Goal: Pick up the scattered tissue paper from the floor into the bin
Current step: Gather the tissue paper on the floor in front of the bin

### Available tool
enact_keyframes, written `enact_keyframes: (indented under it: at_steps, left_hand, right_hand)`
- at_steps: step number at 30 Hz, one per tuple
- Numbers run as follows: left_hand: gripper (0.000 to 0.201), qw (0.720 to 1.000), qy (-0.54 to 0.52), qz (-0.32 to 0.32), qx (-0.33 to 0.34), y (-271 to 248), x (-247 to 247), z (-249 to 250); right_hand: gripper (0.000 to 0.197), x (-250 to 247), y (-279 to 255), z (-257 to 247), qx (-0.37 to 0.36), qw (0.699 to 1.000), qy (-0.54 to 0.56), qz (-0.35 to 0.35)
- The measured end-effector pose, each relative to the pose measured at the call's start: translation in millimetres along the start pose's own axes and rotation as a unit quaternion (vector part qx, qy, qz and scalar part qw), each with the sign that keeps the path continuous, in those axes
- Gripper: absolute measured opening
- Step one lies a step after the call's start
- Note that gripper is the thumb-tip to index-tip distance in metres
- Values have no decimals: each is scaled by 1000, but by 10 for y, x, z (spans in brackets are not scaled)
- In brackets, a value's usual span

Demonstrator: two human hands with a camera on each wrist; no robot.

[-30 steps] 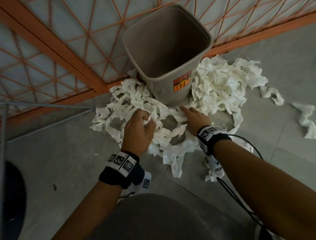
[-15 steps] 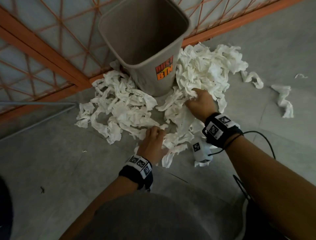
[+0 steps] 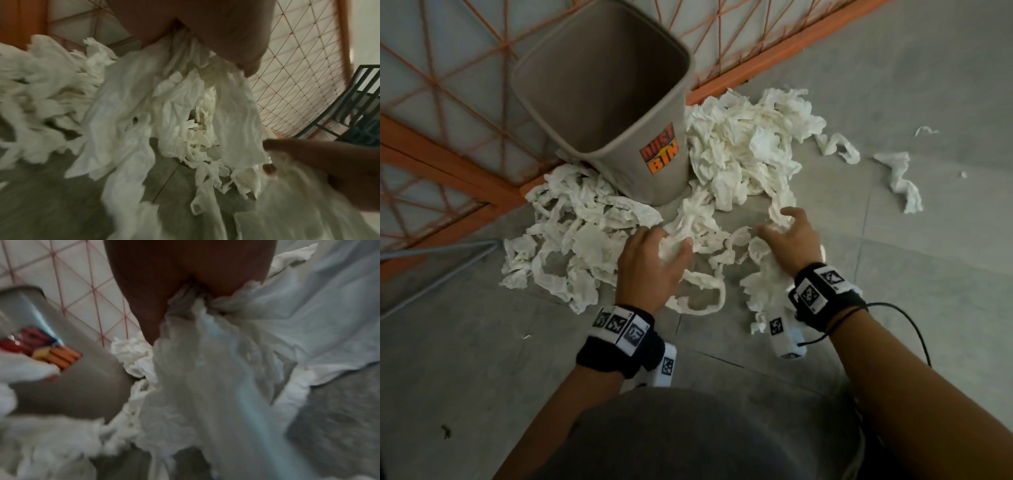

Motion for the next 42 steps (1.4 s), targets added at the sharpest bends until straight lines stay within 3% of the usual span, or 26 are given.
enact_keyframes:
  at_steps: [4, 8, 11, 15, 17, 21, 24, 25, 28, 30, 35, 38, 42]
  left_hand:
    - [25, 998, 45, -54, 6, 274, 271, 31]
    - [66, 979, 98, -175, -28, 499, 694, -31]
    - [69, 963, 141, -226, -42, 564, 904, -144]
    - [38, 974, 108, -193, -38, 596, 870, -188]
    - [35, 985, 77, -149, -47, 592, 727, -153]
    - [30, 999, 35, -38, -10, 493, 311, 18]
    - [22, 999, 15, 14, 37, 373, 84, 190]
    - [22, 999, 3, 12, 51, 332, 56, 251]
    - [48, 994, -11, -62, 85, 225, 198, 383]
    - [52, 988, 13, -124, 91, 166, 432, 415]
    - [53, 956, 120, -261, 63, 47, 1160, 277]
    - [37, 951, 145, -264, 67, 43, 1301, 200]
    - [36, 974, 42, -220, 24, 121, 1107, 240]
  right_hand:
    - [75, 182, -23, 263, -5, 984, -168, -66]
    - [53, 229, -13, 475, -40, 961, -265, -74]
    - [34, 206, -9, 493, -65, 971, -224, -57]
    - [25, 71, -24, 377, -125, 983, -134, 22]
    - [18, -1, -31, 309, -134, 985, -99, 38]
    - [28, -117, -36, 229, -103, 994, -13, 45]
    - [17, -188, -48, 191, -54, 997, 32, 37]
    - [14, -215, -45, 184, -40, 997, 41, 42]
    - [32, -285, -26, 228, 17, 995, 84, 56]
    - [22, -292, -6, 277, 35, 993, 96, 56]
    - [13, -292, -17, 346, -16, 993, 106, 50]
    - [9, -238, -69, 375, -43, 994, 99, 19]
    - [11, -56, -204, 408, -66, 997, 20, -35]
Point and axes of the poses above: each hand's wrist, its own y-axis towards the middle knuckle, its own x-axis out of the palm, z = x × y, the point moved 4 cm from there along y, towards the middle knuckle, and after that the axes turned 1 degree about y, right-handed, at the moved point
